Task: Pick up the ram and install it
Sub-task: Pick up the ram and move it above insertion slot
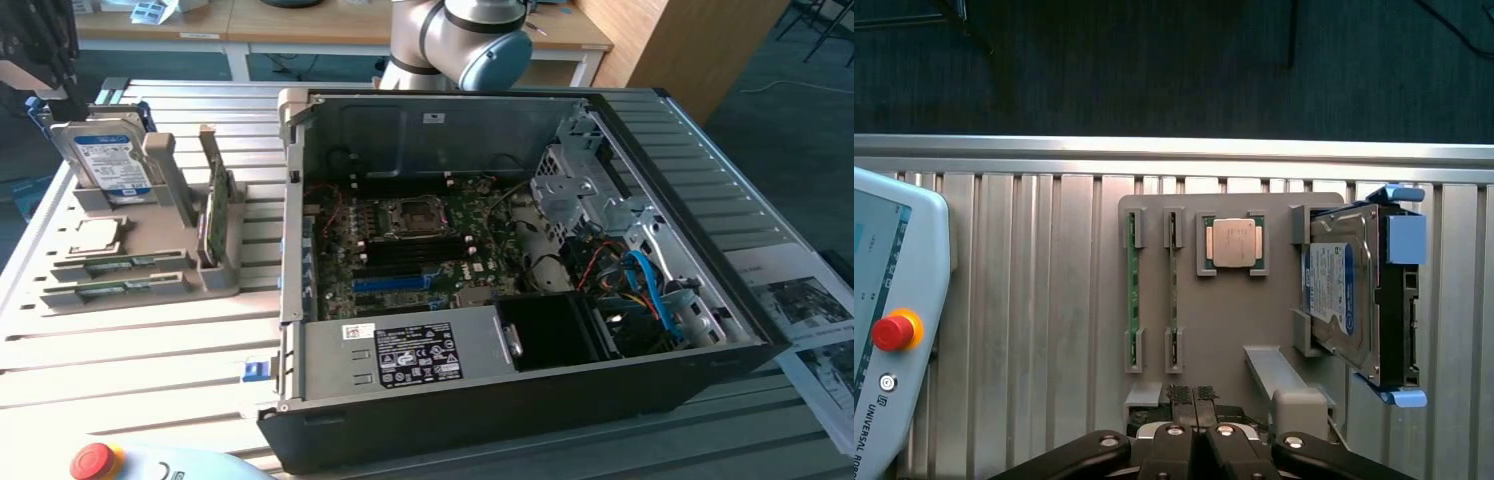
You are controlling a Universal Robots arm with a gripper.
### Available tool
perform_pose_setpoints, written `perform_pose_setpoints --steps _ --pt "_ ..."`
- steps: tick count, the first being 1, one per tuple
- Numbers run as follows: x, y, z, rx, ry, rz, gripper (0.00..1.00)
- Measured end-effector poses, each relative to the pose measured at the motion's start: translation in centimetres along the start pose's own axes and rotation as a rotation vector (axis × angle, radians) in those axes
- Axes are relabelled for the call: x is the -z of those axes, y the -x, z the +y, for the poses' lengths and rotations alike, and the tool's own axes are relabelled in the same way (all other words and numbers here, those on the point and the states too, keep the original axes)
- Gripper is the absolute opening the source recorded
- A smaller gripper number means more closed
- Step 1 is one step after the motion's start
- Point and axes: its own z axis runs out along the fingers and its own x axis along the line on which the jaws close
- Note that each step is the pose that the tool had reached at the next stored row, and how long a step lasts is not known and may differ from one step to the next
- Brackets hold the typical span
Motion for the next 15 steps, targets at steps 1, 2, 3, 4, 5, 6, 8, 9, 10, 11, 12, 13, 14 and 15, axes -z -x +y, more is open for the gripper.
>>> perform_pose_setpoints --steps 1,2,3,4,5,6,8,9,10,11,12,13,14,15 --pt "-0.01 0.0 0.01 0.0 -0.0001 -0.0001 0.1" --pt "-0.01 -0.01 0.01 0.0 -0.0001 -0.0001 0.1" --pt "-0.01 -0.04 0.03 0.0 0.0 0.0 0.1" --pt "0.0 -0.07 0.03 0.0 0.0 0.0 0.1" --pt "0.0 -0.11 0.04 0.0 0.0001 0.0 0.1" --pt "-0.01 -0.17 0.06 0.0 0.0001 0.0 0.1" --pt "-0.02 -0.32 0.1 0.0 0.0001 0.0 0.1" --pt "-0.02 -0.41 0.12 0.0 0.0001 0.0 0.1" --pt "-0.03 -0.48 0.13 0.0 0.0001 0.0 0.1" --pt "-0.03 -0.55 0.14 0.0 0.0001 0.0 0.1" --pt "-0.04 -0.63 0.16 0.0 0.0 0.0 0.1" --pt "-0.04 -0.71 0.17 0.0 0.0001 0.0 0.1" --pt "-0.04 -0.8 0.19 0.0 0.0001 0.0 0.1" --pt "-0.05 -0.88 0.21 0.0 0.0001 0.0 0.1"
